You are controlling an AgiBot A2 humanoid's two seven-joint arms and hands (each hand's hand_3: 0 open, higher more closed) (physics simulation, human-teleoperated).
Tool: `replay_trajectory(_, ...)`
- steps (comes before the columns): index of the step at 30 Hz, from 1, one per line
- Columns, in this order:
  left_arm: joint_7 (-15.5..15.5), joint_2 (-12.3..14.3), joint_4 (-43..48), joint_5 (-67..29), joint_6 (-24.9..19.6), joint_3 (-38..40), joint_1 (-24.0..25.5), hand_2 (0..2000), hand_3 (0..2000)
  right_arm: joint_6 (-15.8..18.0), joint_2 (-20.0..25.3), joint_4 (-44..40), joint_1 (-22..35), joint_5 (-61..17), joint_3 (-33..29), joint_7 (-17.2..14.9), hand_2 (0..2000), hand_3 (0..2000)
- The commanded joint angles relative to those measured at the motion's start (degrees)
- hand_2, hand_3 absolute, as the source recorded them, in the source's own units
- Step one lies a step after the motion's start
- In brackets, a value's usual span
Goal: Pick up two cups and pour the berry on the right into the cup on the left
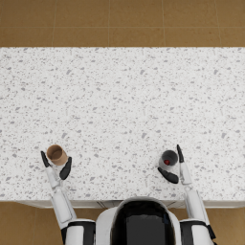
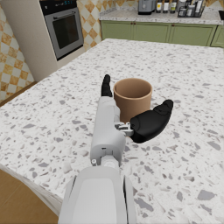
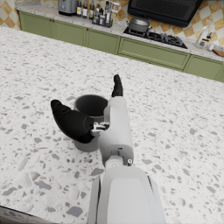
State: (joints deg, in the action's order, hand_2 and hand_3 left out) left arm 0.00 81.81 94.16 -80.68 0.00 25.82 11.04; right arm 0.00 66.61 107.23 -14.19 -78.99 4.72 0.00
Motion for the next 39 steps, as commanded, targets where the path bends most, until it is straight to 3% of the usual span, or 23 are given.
replay_trajectory(1, 0.0, -0.5, -1.5, 0.0, 0.0, -1.6, -1.0, 0, 0, 0.0, 1.1, -4.5, 2.8, 0.0, 0.9, 0.0, 0, 0)
replay_trajectory(19, 0.0, -2.7, -14.8, 0.0, 0.1, -1.2, -8.4, 0, 0, -0.2, 4.7, -14.9, 7.5, 0.0, 4.6, 0.0, 0, 0)
replay_trajectory(25, -0.3, -2.5, -14.1, 0.0, 0.2, -1.8, -8.5, 0, 0, 0.5, 5.7, -21.6, 8.8, 0.0, 5.2, 0.2, 0, 0)
replay_trajectory(29, -0.4, -2.6, -15.3, 0.0, 0.1, -2.9, -8.9, 0, 0, 1.2, 5.4, -19.6, 8.5, 0.0, 4.8, 0.6, 0, 0)
replay_trajectory(30, -0.4, -2.6, -14.9, 0.0, 0.2, -2.8, -8.9, 1361, 327, 1.2, 5.5, -19.9, 8.7, 0.0, 4.6, 0.6, 0, 0)
replay_trajectory(31, -0.4, -2.5, -14.2, 0.0, 0.5, -2.9, -8.7, 2000, 653, 1.1, 5.4, -18.9, 8.4, 0.0, 4.4, 0.6, 1361, 327)
replay_trajectory(32, -0.3, -2.6, -14.4, 0.0, 0.1, -2.5, -9.0, 2000, 980, 2.1, 5.2, -18.0, 8.1, 0.0, 4.7, 0.5, 2000, 653)
replay_trajectory(33, -0.2, -2.6, -14.8, -0.1, -0.1, -3.4, -9.1, 2000, 1280, 3.1, 5.1, -17.5, 7.9, 0.0, 4.7, 0.3, 2000, 980)
replay_trajectory(34, -0.3, -2.6, -14.3, -0.1, 0.1, -3.3, -9.0, 2000, 1280, 4.1, 5.0, -17.3, 7.8, -0.1, 4.5, 0.2, 2000, 1280)
replay_trajectory(37, -0.3, -2.4, -11.0, 0.0, -0.6, -3.8, -8.8, 2000, 1280, 7.4, 4.8, -13.1, 7.0, 0.0, 4.4, -0.1, 2000, 1280)
replay_trajectory(39, -0.3, -1.5, -3.1, 0.0, -1.3, -4.3, -7.4, 2000, 1280, 9.4, 5.1, -10.4, 7.0, 0.0, 4.5, -0.1, 2000, 1280)
